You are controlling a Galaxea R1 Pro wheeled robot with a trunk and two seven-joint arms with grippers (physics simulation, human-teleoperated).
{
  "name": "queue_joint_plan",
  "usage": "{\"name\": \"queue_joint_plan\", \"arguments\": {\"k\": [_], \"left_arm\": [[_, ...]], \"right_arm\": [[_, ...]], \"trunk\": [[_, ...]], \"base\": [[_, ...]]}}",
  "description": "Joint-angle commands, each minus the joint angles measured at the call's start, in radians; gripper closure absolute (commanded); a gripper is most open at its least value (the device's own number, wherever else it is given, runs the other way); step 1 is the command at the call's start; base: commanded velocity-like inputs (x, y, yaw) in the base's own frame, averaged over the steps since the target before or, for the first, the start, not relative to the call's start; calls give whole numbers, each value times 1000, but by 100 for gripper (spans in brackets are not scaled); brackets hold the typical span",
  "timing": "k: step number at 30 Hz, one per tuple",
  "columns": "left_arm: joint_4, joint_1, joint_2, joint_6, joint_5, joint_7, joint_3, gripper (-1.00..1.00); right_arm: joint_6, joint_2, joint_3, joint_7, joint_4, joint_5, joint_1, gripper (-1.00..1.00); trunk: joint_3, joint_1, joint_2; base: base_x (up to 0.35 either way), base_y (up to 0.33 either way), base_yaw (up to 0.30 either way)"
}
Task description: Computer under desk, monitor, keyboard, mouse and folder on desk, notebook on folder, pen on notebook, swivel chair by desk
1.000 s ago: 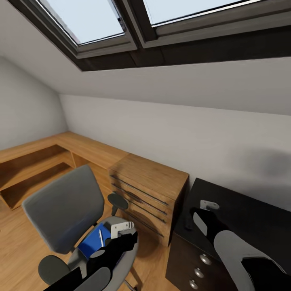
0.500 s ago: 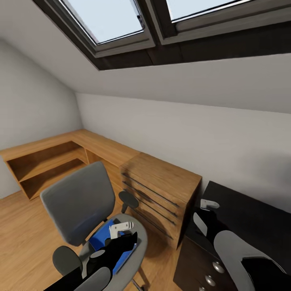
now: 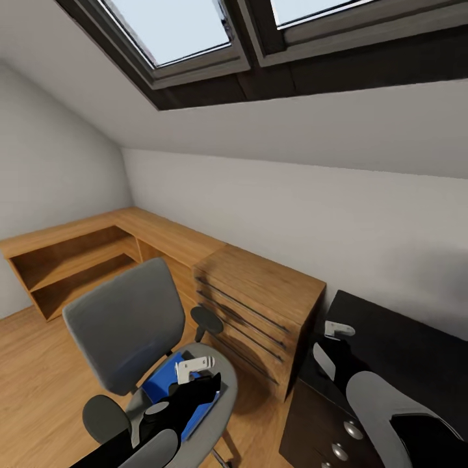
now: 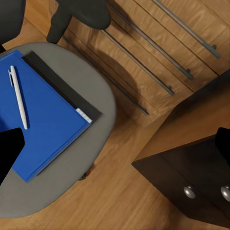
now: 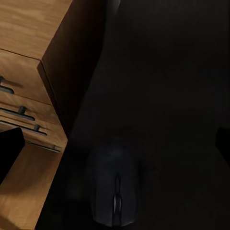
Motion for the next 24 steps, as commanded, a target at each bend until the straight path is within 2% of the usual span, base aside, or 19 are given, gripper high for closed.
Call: {"name": "queue_joint_plan", "arguments": {"k": [1, 3, 11, 24], "left_arm": [[-2, -2, 1, 4, 2, 6, -2, -100], [-2, -2, 1, 4, 2, 6, -2, -100], [-2, -1, 1, 4, 2, 6, -3, -100], [-2, -1, 1, 4, 2, 6, -3, -100]], "right_arm": [[5, -2, 5, -5, -2, -5, 0, -100], [2, -9, 5, -1, 0, -6, 0, -100], [3, -29, 6, 97, 41, -5, 0, -100], [12, -54, 5, 110, 51, -7, 0, -100]], "trunk": [[-5, 4, -9], [-11, 12, -23], [-36, 43, -79], [-77, 92, -170]], "base": [[0, 0, 0], [0, 0, 0], [0, 0, 0], [0, 0, 0]]}}
